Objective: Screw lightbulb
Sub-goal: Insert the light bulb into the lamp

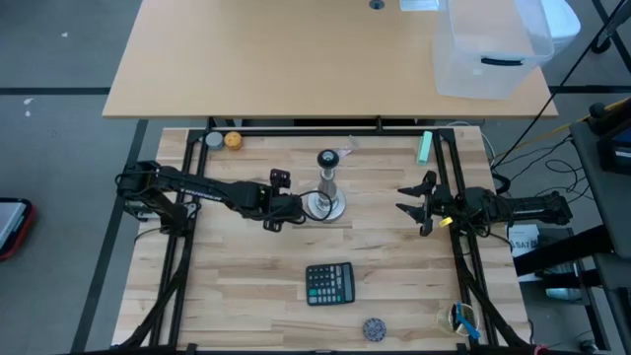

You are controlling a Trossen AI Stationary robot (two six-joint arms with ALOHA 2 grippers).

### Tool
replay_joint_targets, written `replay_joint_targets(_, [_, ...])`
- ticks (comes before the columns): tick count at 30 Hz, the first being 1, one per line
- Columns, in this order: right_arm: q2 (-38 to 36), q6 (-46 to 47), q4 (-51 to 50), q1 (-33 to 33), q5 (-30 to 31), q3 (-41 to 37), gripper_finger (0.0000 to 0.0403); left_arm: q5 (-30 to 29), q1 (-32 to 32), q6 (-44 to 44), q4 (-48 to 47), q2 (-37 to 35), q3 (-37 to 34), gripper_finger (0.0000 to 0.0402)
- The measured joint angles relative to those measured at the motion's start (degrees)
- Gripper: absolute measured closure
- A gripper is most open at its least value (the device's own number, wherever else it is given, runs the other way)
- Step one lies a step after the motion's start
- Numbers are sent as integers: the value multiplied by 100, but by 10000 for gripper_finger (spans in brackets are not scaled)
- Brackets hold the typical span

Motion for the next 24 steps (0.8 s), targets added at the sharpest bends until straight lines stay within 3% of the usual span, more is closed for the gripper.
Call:
replay_joint_targets(17, [1, 173, 3, 0, -1, 0, 190, 1757, 671, 450, -5, 159, 2, 64])
replay_joint_targets(24, [1, 175, 7, 1, -1, 0, 190, 1897, 898, 849, 385, 466, 0, 64])
